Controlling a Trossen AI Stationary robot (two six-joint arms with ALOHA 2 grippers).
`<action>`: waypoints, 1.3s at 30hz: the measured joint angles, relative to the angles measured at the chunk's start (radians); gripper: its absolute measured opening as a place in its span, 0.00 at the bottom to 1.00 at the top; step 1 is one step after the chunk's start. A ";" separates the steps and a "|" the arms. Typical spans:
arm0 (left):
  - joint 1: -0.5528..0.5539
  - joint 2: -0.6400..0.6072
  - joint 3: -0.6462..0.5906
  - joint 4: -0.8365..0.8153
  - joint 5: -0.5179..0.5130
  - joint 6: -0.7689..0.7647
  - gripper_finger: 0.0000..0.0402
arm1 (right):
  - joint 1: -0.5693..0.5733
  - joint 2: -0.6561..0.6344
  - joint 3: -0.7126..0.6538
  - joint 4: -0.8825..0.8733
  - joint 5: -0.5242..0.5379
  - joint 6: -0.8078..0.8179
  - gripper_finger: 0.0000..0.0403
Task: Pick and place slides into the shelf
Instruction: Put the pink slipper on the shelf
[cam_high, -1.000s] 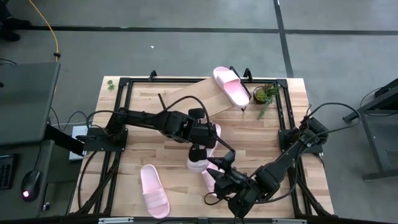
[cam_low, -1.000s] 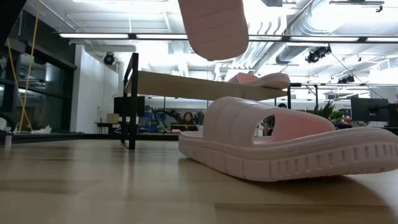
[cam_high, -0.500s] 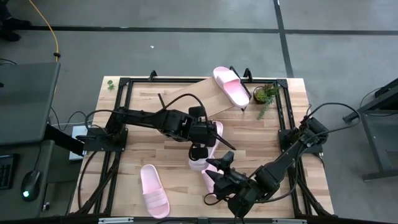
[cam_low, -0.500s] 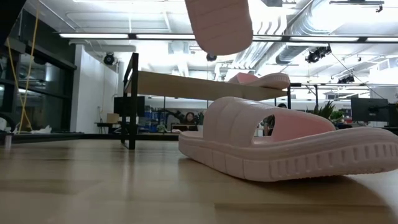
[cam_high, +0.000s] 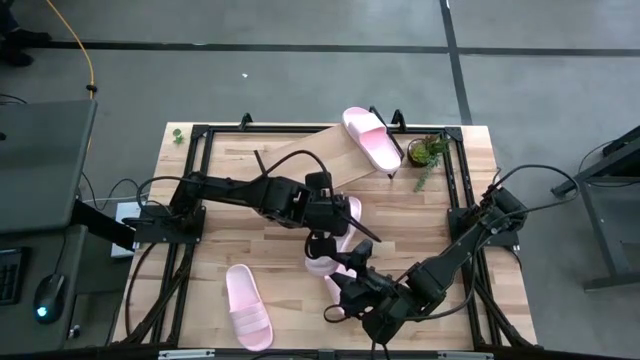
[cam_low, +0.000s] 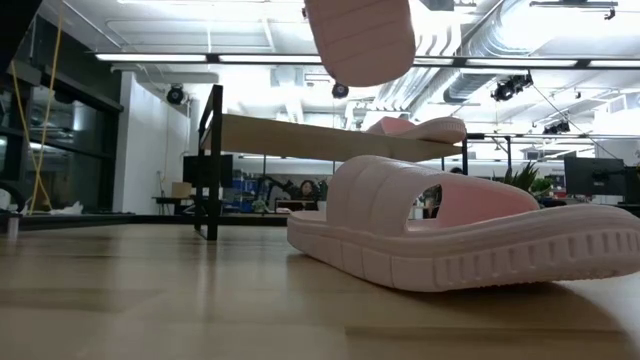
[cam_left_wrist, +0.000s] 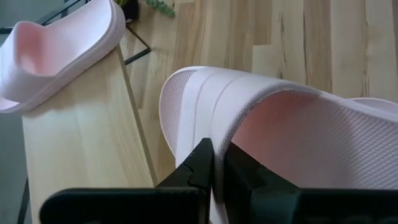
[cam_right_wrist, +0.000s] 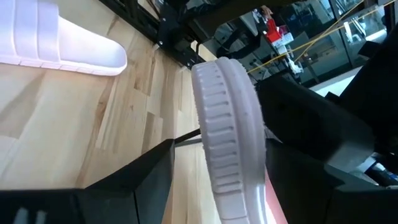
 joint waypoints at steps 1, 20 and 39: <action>0.000 0.000 0.000 0.001 0.000 0.000 0.03 | -0.001 0.000 0.000 0.003 -0.003 0.000 0.60; 0.000 0.000 0.000 0.026 0.024 0.004 0.03 | -0.048 0.024 0.000 0.050 -0.079 -0.004 0.34; 0.000 0.000 0.000 -0.052 0.007 -0.003 0.16 | -0.045 0.024 0.000 0.043 -0.092 0.015 0.10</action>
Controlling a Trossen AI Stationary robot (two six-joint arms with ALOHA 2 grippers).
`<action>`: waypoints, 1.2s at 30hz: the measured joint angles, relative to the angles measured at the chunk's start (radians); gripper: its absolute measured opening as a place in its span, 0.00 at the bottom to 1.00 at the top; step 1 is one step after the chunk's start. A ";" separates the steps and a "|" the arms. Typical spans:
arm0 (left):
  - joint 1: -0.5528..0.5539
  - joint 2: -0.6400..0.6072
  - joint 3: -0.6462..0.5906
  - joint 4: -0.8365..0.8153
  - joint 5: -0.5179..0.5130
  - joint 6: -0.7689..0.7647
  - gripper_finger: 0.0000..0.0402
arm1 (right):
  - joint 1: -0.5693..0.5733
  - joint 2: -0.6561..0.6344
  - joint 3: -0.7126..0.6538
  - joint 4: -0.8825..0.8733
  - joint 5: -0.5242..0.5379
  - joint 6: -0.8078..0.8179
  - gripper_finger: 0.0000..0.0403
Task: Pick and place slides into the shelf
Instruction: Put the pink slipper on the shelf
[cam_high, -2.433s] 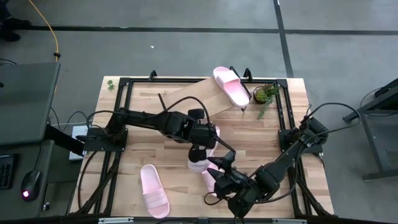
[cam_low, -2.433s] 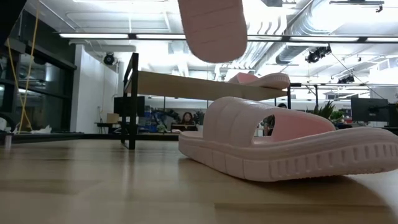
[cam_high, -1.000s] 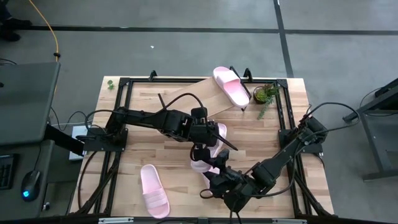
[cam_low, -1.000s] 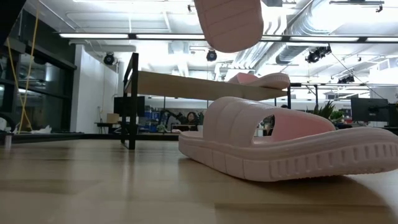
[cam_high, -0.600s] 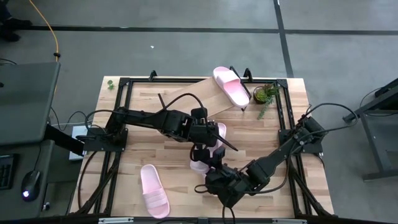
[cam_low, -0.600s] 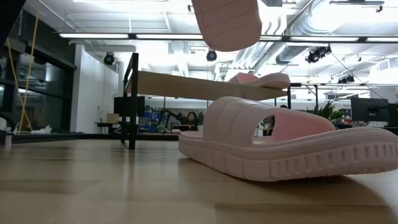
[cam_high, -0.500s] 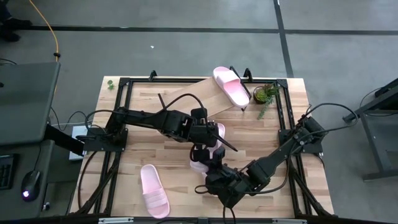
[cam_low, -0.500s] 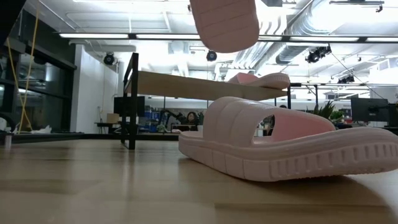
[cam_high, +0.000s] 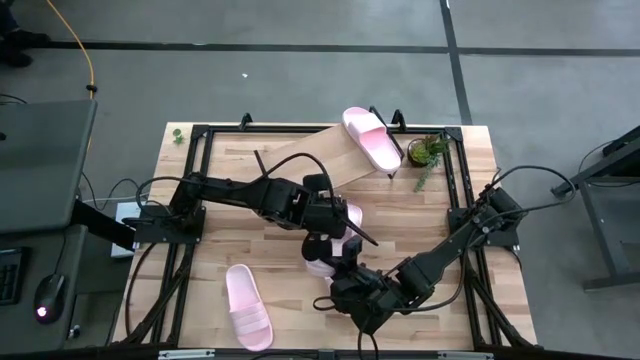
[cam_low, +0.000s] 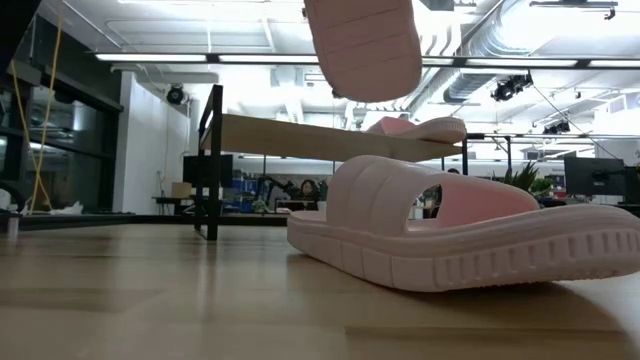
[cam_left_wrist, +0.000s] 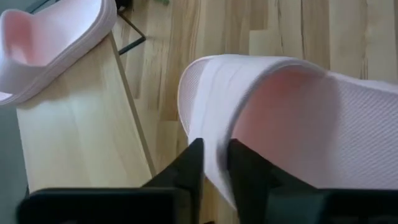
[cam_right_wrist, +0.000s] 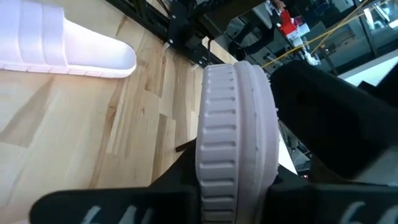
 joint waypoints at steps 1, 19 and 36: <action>0.000 0.000 0.000 -0.005 -0.006 -0.001 0.20 | 0.000 0.000 0.000 0.000 -0.006 0.000 0.10; -0.001 -0.205 0.001 -0.031 -0.133 -0.034 0.47 | -0.019 -0.026 0.000 -0.136 -0.065 0.064 0.10; 0.000 -0.393 0.001 -0.008 -0.084 -0.025 0.42 | -0.142 -0.182 0.000 -0.084 -0.313 -0.162 0.11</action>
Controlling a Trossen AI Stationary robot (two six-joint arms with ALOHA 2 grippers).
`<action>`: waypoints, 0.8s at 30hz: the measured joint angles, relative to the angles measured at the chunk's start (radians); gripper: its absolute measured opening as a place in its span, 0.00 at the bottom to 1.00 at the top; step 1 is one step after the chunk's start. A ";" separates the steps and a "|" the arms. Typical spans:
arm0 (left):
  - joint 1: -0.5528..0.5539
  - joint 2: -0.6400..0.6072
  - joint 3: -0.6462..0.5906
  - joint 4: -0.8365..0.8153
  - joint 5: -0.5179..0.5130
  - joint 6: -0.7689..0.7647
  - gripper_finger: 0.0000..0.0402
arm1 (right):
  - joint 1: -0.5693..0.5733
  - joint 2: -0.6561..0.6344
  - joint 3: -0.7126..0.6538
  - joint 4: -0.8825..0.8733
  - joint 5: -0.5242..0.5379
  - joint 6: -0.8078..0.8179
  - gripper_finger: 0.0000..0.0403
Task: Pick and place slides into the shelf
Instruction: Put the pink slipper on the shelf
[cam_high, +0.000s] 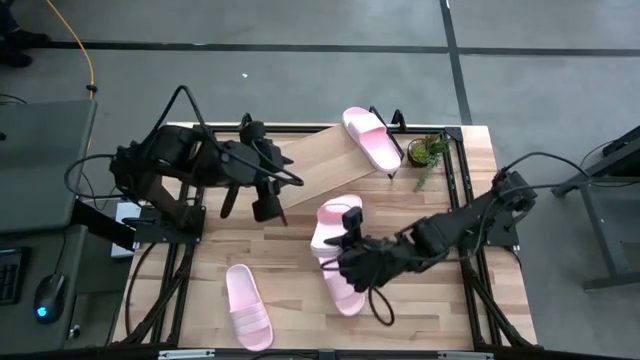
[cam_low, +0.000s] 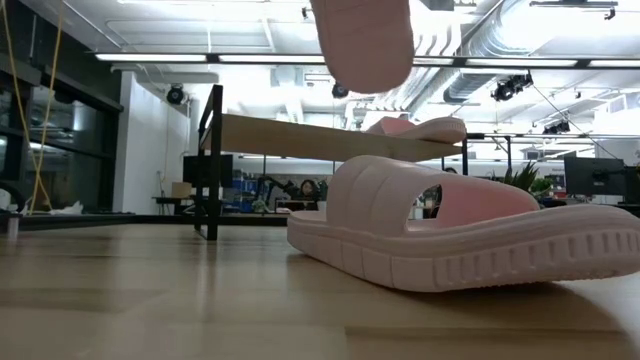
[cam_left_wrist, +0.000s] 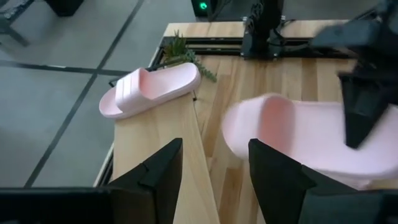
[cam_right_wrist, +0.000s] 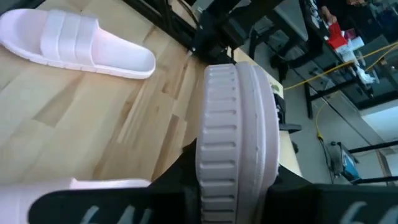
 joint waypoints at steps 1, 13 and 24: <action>0.000 -0.002 -0.001 -0.006 0.008 0.002 0.42 | -0.011 -0.010 0.000 0.001 -0.014 -0.016 0.11; 0.000 -0.016 -0.001 -0.017 0.021 0.028 0.40 | -0.226 -0.243 -0.094 0.078 -0.276 -0.170 0.11; 0.000 -0.048 0.000 -0.021 0.017 0.057 0.40 | -0.483 -0.572 -0.552 0.459 -0.653 -0.304 0.11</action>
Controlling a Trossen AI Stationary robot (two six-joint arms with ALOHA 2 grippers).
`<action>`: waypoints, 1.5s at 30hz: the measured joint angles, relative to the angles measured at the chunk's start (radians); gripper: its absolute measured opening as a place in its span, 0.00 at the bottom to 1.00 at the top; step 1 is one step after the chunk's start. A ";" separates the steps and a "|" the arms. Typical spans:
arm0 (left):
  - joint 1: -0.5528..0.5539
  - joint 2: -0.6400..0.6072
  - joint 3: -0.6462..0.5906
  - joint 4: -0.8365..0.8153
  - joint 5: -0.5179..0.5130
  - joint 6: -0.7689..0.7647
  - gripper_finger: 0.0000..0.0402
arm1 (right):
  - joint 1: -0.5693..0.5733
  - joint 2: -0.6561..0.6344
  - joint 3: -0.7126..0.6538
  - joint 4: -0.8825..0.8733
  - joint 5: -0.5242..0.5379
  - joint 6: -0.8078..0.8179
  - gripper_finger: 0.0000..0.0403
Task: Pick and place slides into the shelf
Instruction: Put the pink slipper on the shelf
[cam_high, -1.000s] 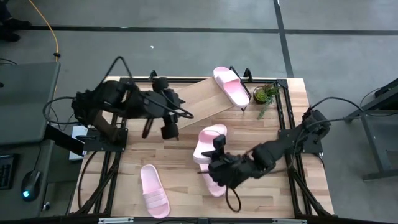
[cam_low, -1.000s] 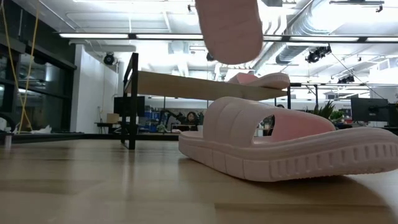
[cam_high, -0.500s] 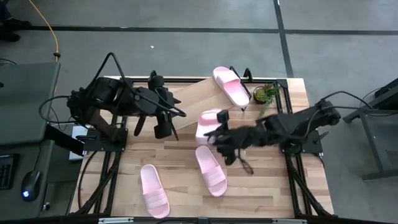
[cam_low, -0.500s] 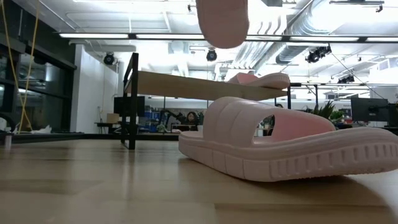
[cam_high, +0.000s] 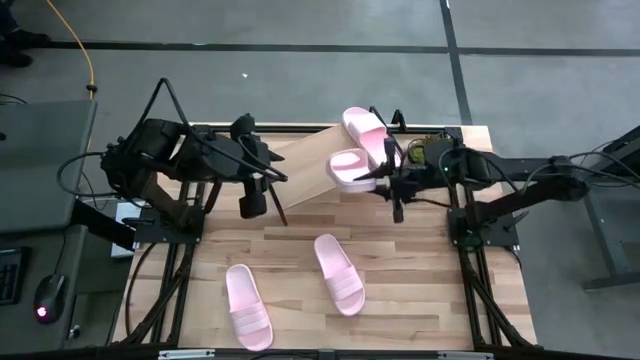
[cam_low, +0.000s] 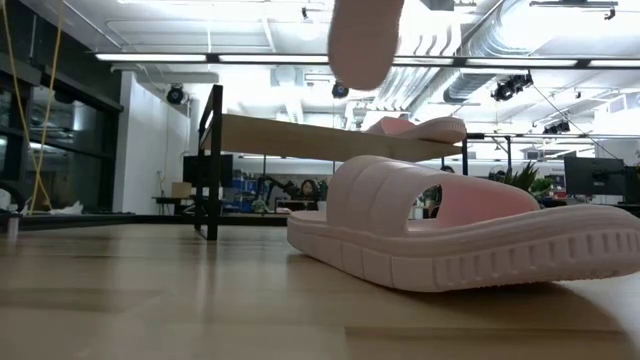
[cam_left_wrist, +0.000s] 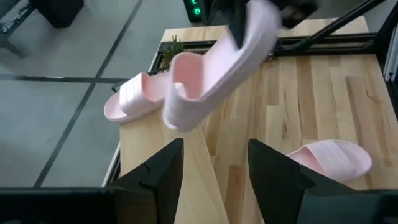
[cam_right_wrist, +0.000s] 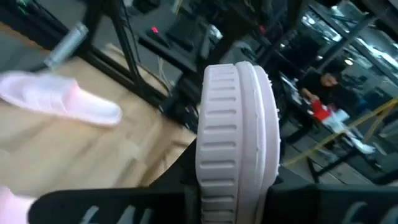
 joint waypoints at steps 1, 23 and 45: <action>0.000 -0.003 0.000 0.000 0.000 0.006 0.40 | -0.021 -0.012 -0.032 0.020 -0.018 -0.014 0.11; 0.000 -0.008 0.000 0.004 0.000 0.060 0.40 | -0.426 0.052 -0.196 0.296 -0.510 -0.137 0.11; 0.000 -0.007 0.000 0.003 0.000 0.058 0.40 | -0.605 0.246 -0.193 0.451 -0.705 -0.110 0.11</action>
